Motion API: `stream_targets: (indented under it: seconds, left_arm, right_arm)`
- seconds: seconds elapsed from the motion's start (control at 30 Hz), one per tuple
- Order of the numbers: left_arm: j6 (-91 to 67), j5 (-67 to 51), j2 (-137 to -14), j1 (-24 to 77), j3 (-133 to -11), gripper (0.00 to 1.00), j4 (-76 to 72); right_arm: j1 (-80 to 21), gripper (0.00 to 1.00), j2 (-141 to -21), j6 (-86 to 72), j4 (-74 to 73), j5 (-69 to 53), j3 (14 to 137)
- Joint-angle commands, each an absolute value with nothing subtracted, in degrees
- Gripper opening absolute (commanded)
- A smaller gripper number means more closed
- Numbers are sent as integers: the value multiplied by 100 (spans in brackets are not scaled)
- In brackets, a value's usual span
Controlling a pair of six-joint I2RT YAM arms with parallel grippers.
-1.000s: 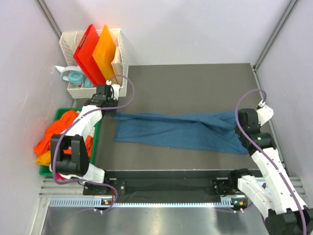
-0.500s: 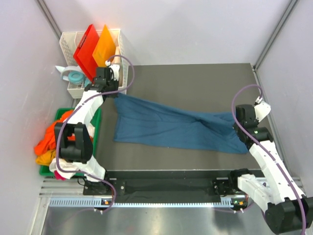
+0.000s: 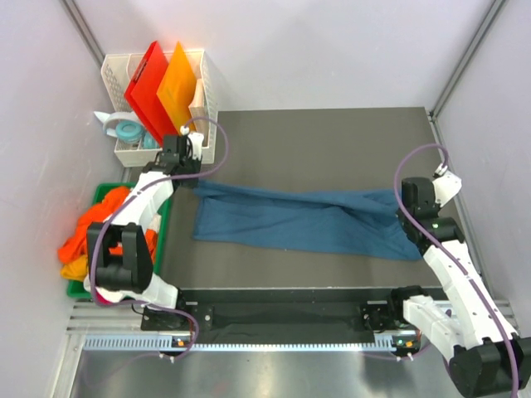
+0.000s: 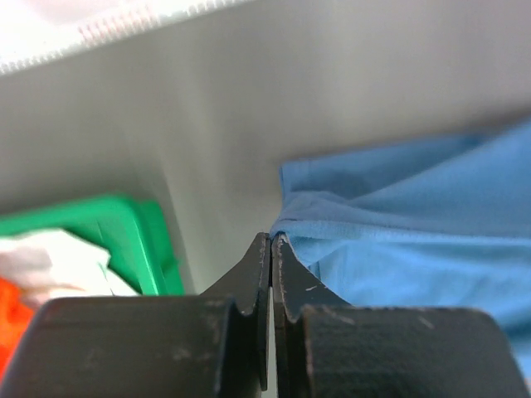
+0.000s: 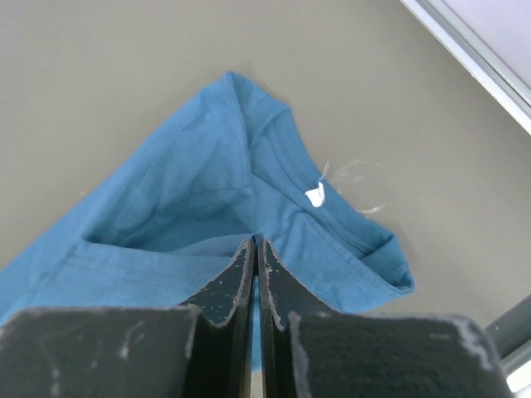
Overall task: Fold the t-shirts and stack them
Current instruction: Fold the other side of the tshirt into a rectangle
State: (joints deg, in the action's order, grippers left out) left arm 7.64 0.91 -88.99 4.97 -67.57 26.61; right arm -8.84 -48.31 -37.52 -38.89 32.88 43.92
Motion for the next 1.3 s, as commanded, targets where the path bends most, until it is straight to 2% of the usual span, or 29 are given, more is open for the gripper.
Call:
stream_targets:
  seconds: [0.0,0.37,0.57,0.8,1.13,1.2,1.23,1.27]
  left_arm:
    - [967,88,-8420,466,-6232,0,2531]
    - [931,44,-8850,466,-5871,0,2522]
    - [1019,-139,-9026,466,-5906,0,2619]
    - [1046,-360,-9325,466,-5968,0,2821]
    - [1081,-351,-9659,466,-5985,0,2812]
    - [1090,-334,-9650,466,-6029,2,2821]
    - [1107,-343,-9642,466,-6038,5,2830]
    - [1099,-325,-9546,466,-6064,9,2830]
  right_arm:
    - [-817,0,-4790,-3718,-3876,3454,4193]
    - [-809,0,-4808,-3937,-4130,3323,4060]
    - [-817,0,-5018,-4534,-4781,3059,4219]
    - [-809,0,-4896,-5149,-4965,2628,3867]
    - [-809,0,-4852,-5344,-5194,2716,3841]
    - [-809,4,-4817,-5335,-5212,2725,3902]
    - [-817,16,-4790,-5291,-5177,2716,3937]
    - [-817,22,-4686,-5126,-4985,2672,3955]
